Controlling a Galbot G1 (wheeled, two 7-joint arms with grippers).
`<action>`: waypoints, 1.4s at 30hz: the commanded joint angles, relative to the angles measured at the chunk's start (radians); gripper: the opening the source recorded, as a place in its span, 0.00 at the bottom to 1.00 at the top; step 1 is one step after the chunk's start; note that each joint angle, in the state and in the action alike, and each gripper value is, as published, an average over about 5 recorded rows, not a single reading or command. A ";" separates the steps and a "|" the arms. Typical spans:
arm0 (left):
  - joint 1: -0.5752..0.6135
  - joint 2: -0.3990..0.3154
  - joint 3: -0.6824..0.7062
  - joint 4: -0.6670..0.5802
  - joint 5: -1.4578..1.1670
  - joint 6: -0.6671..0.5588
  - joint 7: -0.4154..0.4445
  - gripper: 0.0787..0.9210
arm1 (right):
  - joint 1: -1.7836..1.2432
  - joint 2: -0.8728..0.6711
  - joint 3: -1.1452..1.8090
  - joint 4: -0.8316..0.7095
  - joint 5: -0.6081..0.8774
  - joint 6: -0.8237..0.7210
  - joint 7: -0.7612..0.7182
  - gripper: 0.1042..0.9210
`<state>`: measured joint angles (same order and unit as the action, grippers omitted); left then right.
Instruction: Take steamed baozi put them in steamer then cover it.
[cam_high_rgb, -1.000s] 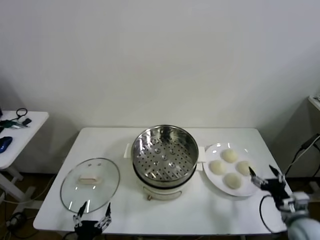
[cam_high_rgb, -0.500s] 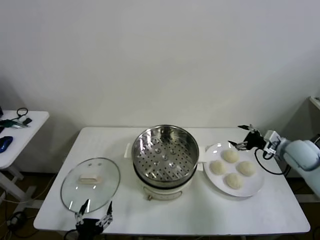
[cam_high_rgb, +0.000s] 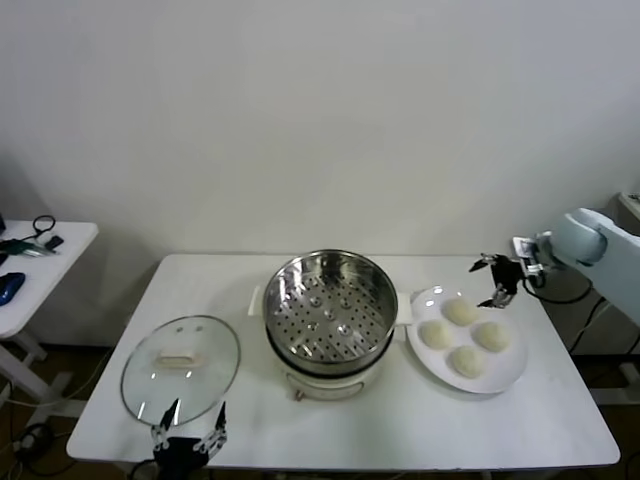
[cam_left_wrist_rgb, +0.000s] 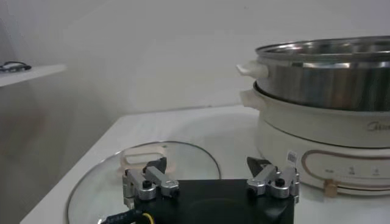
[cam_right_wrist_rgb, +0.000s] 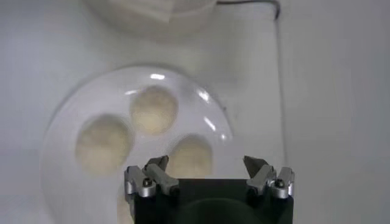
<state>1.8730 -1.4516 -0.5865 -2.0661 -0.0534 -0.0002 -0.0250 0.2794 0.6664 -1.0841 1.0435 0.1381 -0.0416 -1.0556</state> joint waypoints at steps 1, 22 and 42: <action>0.001 -0.003 -0.002 0.001 0.003 0.000 0.000 0.88 | 0.057 0.170 -0.178 -0.180 -0.039 -0.017 -0.061 0.88; 0.005 -0.003 0.002 0.011 0.005 -0.005 -0.001 0.88 | -0.148 0.292 0.059 -0.368 -0.142 -0.029 0.035 0.88; 0.004 -0.001 0.005 0.014 0.019 -0.005 -0.008 0.88 | 0.058 0.259 -0.027 -0.279 -0.001 -0.001 -0.004 0.69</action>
<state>1.8764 -1.4520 -0.5817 -2.0506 -0.0344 -0.0054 -0.0330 0.1912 0.9339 -1.0457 0.7093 0.0542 -0.0658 -1.0491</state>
